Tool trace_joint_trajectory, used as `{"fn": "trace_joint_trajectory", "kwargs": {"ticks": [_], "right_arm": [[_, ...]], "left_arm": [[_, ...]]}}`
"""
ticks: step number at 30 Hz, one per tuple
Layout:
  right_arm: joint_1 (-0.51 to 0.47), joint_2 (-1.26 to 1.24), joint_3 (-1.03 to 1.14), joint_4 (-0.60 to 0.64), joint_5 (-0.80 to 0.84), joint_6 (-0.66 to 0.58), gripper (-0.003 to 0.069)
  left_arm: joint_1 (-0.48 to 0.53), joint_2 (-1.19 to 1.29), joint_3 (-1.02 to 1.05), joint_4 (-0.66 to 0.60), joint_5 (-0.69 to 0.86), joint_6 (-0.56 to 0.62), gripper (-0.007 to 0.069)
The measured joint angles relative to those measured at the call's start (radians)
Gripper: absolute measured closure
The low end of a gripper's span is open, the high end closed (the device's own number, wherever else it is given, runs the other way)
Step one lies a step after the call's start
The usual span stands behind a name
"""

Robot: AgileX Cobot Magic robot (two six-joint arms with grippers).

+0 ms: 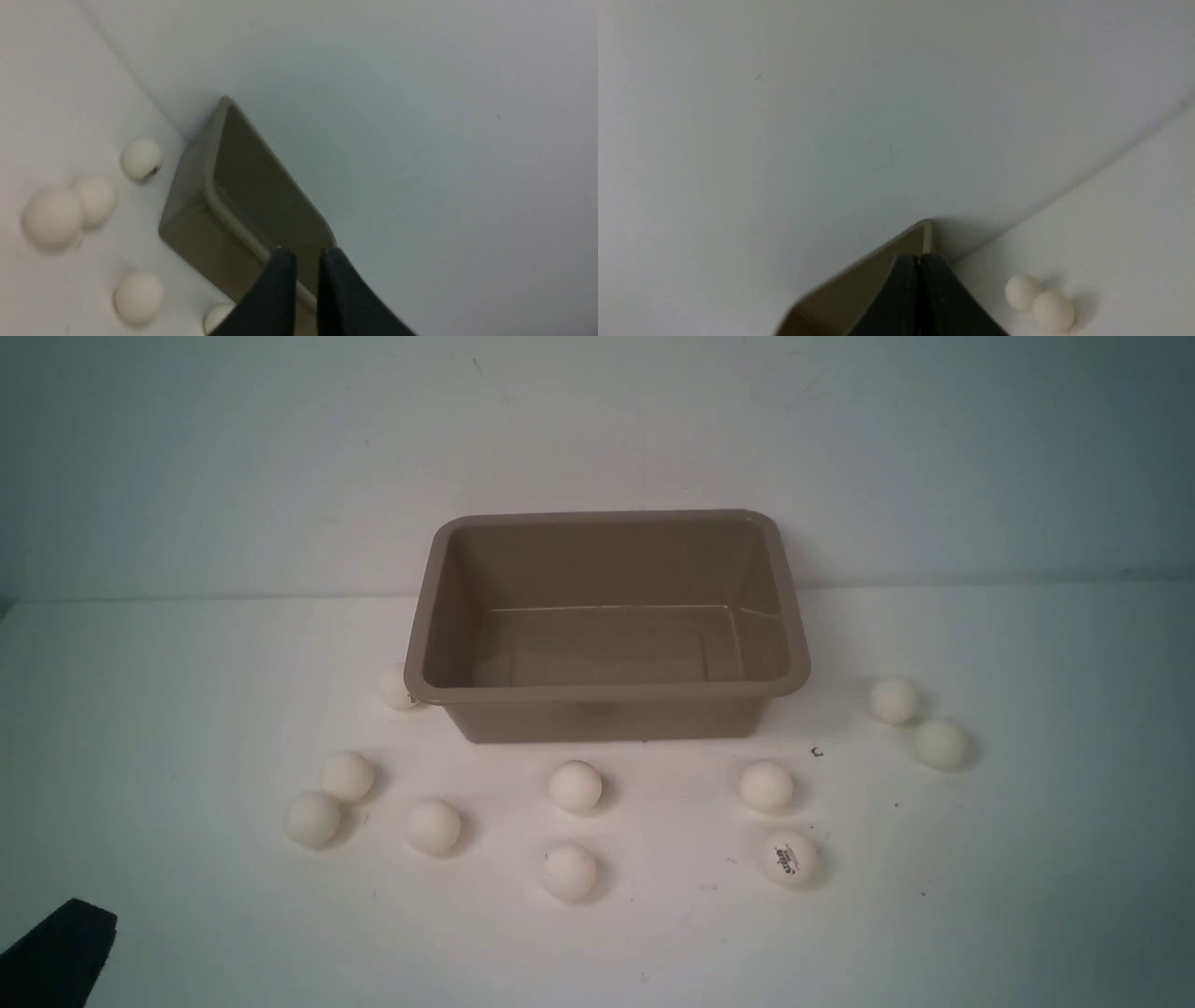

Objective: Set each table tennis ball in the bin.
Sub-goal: Use the left arm to clamp the table tennis ball closest to it

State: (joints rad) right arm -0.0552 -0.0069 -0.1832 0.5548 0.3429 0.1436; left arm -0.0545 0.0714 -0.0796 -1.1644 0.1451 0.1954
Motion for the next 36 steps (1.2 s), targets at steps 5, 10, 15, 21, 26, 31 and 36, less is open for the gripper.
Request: {"fn": "trace_joint_trajectory", "kwargs": {"ticks": [5, 10, 15, 21, 26, 31, 36], "right_arm": [[0.000, 0.208, -0.253, -0.031, 0.259, -0.309, 0.0675], [0.000, 0.573, -0.461, -0.092, 0.459, -0.456, 0.0673], [0.000, 0.866, -0.607, -0.174, 0.538, -0.503, 0.0671], [0.000, 1.078, -0.704, -0.185, 0.552, -0.513, 0.0671], [0.000, 1.116, -0.745, -0.192, 0.551, -0.530, 0.0671], [0.000, 1.117, -0.746, -0.157, 0.551, -0.565, 0.0670], [0.000, 1.117, -0.746, -0.103, 0.551, -0.607, 0.0670]], "left_arm": [[0.000, 0.245, -0.196, 0.056, 0.150, 0.473, 0.0566], [-0.002, 0.646, -0.390, 0.293, 0.327, 0.596, 0.0566], [-0.002, 0.891, -0.548, 0.573, 0.402, 0.508, 0.0565], [-0.003, 1.108, -0.686, 0.925, 0.460, 0.293, 0.0500], [-0.003, 1.274, -0.730, 0.997, 0.439, 0.192, 0.0333], [-0.003, 1.412, -0.769, 0.997, 0.397, 0.197, 0.0172], [-0.003, 1.523, -0.817, 0.989, 0.370, 0.202, 0.0097]]}}
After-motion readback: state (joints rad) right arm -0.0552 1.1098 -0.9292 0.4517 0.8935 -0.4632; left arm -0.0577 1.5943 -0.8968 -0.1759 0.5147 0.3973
